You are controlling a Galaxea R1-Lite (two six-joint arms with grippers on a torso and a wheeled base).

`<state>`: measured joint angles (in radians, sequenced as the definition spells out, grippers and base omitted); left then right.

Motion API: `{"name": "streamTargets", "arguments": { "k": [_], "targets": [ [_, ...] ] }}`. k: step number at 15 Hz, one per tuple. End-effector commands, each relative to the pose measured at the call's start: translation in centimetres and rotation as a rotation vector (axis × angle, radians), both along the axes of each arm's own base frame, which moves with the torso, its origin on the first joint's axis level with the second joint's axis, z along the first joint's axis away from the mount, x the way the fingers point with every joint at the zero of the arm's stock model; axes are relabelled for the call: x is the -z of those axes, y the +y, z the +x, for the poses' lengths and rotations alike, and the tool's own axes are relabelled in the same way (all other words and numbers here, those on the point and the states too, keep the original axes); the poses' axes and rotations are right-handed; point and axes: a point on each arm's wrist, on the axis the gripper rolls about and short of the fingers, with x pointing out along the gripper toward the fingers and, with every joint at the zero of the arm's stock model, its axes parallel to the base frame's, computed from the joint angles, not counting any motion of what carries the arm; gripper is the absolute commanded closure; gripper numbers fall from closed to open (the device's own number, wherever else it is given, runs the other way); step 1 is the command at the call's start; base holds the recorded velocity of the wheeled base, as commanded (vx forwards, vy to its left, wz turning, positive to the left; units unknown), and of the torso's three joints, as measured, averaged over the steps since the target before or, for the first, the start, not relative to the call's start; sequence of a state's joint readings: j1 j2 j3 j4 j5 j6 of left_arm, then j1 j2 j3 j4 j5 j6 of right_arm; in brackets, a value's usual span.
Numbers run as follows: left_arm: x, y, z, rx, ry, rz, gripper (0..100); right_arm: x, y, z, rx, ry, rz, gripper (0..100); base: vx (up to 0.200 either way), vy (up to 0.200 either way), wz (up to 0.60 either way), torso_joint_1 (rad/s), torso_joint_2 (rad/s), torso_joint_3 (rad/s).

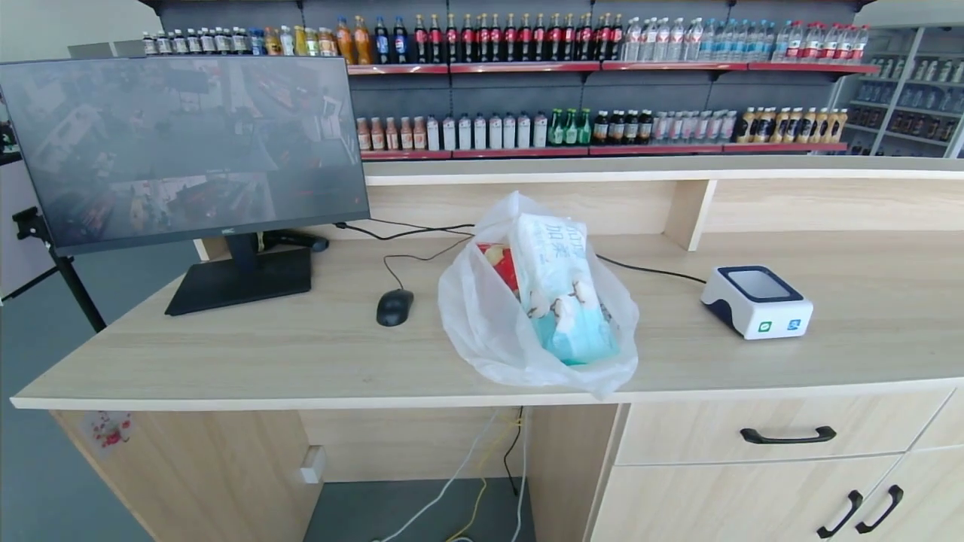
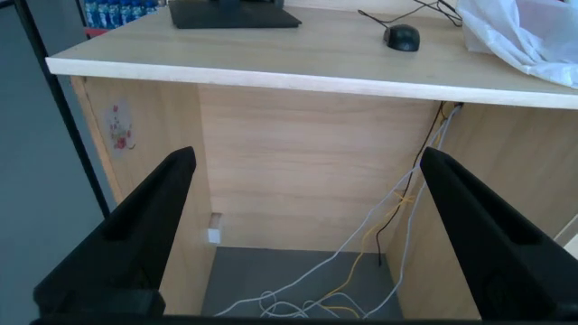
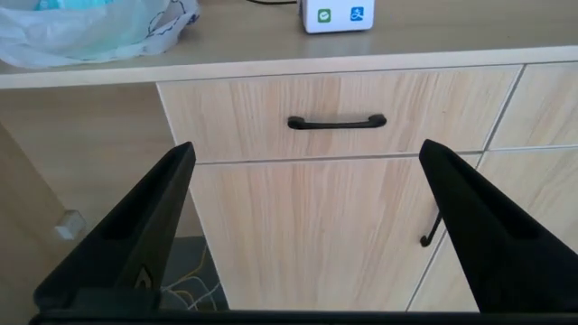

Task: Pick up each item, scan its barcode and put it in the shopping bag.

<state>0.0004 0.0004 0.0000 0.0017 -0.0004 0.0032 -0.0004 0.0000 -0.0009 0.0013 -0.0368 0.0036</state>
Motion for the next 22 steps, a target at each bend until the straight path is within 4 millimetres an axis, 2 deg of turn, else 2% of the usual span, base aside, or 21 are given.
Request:
{"name": "streamTargets", "arguments": {
  "k": [1, 21, 22],
  "targets": [
    [0.0, 0.0, 0.0, 0.0, -0.001, 0.0, 0, 0.04, 0.0, 0.01, 0.0, 0.003, -0.001, 0, 0.0, -0.2, 0.0, -0.002, 0.0, 0.007],
    [0.0, 0.0, 0.0, 0.0, -0.001, -0.003, 0, -0.02, 0.0, -0.01, 0.001, 0.0, -0.002, 0, 0.0, -0.2, 0.0, 0.003, 0.0, 0.002],
    [-0.02, 0.0, 0.0, 0.0, -0.002, -0.002, 0, -0.02, 0.0, -0.01, 0.001, 0.0, -0.004, 0, 0.0, 0.0, 0.0, 0.0, 0.0, 0.0]
  ]
}}
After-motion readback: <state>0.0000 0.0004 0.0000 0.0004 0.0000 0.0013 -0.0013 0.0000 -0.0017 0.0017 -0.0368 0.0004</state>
